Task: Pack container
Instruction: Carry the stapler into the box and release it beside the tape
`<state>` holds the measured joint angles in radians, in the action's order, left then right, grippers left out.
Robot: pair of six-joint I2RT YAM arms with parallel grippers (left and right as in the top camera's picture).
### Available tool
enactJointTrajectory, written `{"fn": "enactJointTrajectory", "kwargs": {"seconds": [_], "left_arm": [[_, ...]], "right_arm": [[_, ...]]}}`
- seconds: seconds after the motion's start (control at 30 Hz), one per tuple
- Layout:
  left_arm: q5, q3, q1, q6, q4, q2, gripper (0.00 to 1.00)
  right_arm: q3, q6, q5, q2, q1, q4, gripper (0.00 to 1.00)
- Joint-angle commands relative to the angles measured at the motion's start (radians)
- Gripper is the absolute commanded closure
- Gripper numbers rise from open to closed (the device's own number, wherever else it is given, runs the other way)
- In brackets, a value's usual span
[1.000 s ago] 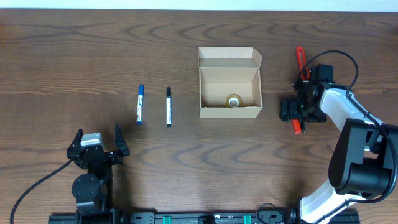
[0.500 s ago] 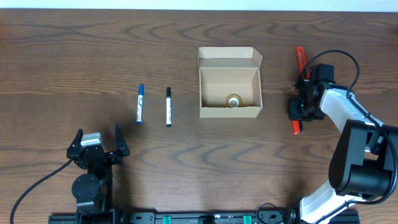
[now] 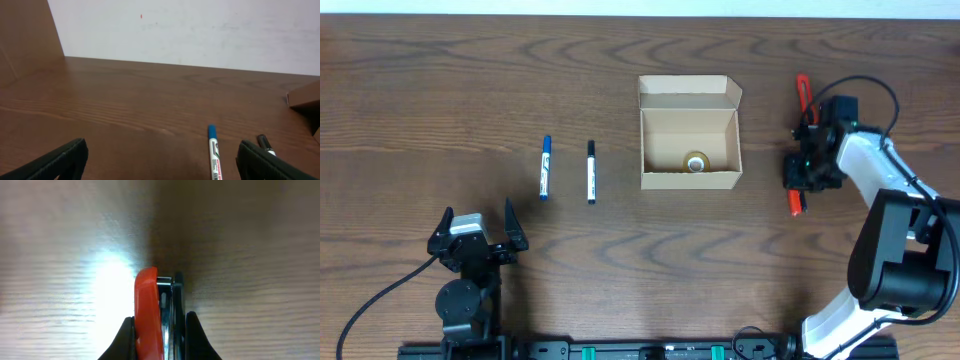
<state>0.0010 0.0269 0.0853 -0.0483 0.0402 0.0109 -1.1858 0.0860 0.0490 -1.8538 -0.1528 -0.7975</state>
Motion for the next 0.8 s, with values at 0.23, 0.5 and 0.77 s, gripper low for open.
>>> {"fn": "enactJointTrajectory", "kwargs": {"seconds": [0.23, 0.5, 0.77], "left_arm": [[-0.004, -0.022, 0.006, 0.011, 0.036, -0.006, 0.05], [-0.004, -0.022, 0.006, 0.011, 0.036, -0.006, 0.05], [-0.004, -0.022, 0.006, 0.011, 0.036, -0.006, 0.05]], "right_arm": [[-0.564, 0.105, 0.171, 0.001, 0.039, -0.299, 0.99], [-0.891, 0.262, 0.325, 0.001, 0.192, -0.447, 0.99], [-0.892, 0.334, 0.322, -0.034, 0.397, -0.445, 0.99]]}}
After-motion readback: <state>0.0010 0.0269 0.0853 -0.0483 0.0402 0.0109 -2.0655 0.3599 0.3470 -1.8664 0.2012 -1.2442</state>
